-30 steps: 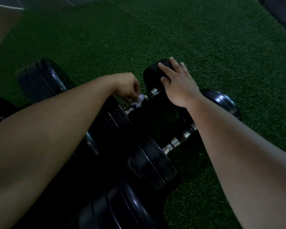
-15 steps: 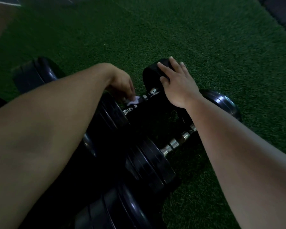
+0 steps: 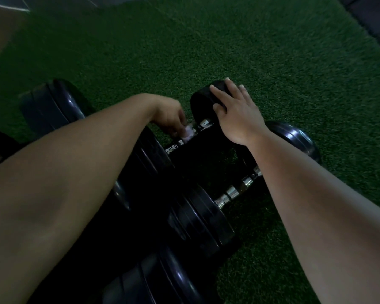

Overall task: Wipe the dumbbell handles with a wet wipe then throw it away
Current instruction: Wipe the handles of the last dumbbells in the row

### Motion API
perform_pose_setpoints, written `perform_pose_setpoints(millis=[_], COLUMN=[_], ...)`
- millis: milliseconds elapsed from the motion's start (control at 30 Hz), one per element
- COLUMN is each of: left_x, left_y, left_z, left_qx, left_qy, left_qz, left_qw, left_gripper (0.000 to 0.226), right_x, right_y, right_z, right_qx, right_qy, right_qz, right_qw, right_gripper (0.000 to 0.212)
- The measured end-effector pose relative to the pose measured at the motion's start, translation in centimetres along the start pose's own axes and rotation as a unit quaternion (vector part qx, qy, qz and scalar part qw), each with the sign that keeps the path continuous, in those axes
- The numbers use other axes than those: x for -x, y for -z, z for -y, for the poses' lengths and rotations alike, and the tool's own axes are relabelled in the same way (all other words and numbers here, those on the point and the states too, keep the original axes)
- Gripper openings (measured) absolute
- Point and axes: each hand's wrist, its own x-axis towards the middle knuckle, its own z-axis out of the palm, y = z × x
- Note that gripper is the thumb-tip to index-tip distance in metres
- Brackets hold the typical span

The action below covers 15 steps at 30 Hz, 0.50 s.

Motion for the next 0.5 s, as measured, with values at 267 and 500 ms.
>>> perform_pose_setpoints(millis=[267, 500], left_x=[2.0, 3.7], left_y=[-0.2, -0.9], left_z=[-0.3, -1.1], left_qx=[-0.138, -0.216], left_qy=[0.046, 0.023], left_qz=[0.032, -0.012], left_qw=[0.989, 0.976], left_gripper=[0.027, 0.019], right_x=[0.1, 0.1], right_y=[0.0, 0.0], right_z=[0.0, 0.0], right_qx=[-0.001, -0.007], right_qy=[-0.003, -0.004], right_qz=[0.002, 0.001], right_qw=[1.000, 1.000], right_gripper=[0.050, 0.050])
